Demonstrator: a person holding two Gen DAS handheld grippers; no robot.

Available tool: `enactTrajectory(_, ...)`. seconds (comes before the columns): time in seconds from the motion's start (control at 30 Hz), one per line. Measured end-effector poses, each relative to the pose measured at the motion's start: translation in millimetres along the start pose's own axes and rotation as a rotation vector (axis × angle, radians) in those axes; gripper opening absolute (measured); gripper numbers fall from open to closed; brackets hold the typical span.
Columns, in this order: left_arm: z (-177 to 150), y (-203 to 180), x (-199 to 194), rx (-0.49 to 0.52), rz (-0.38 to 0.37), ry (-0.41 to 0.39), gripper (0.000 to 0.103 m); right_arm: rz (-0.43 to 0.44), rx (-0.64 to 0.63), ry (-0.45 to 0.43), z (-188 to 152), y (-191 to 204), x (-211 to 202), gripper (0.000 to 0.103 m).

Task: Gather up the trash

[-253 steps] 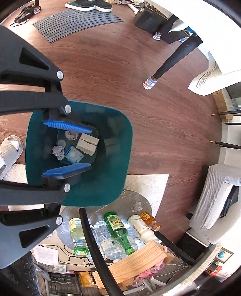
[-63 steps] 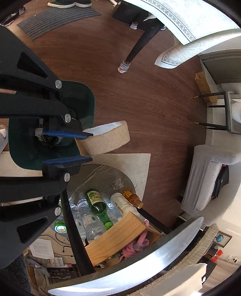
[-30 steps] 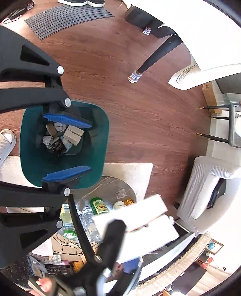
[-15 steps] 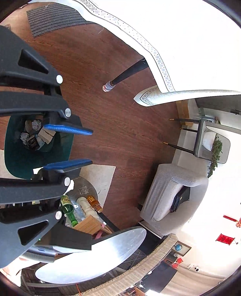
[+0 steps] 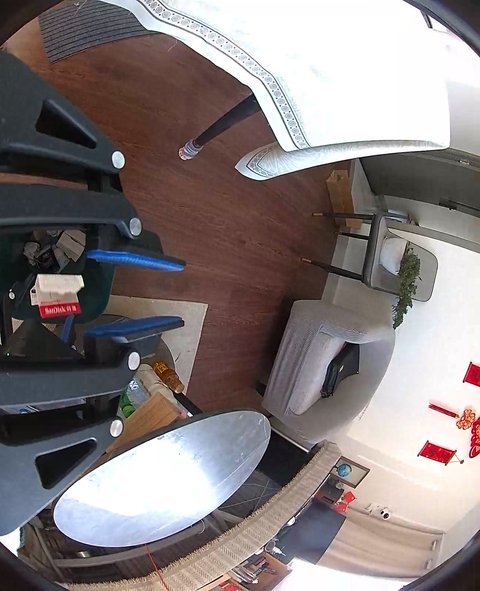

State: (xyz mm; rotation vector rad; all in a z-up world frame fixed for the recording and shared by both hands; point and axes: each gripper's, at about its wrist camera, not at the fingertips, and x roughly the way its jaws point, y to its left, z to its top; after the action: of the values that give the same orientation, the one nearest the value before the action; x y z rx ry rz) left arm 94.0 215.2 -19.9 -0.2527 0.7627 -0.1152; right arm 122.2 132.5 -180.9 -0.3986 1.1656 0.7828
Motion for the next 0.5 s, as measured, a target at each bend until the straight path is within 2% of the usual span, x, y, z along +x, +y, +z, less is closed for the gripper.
enactTrajectory(0.33, 15, -20, -6, -0.003, -0.020, -0.048, 0.026, 0.043, -0.002, -0.092, -9, -4, -54, 0.072)
enactTrajectory(0.5, 24, -26, -9, -0.016, -0.016, -0.072, 0.026, 0.051, -0.008, -0.167, -16, -7, -101, 0.072)
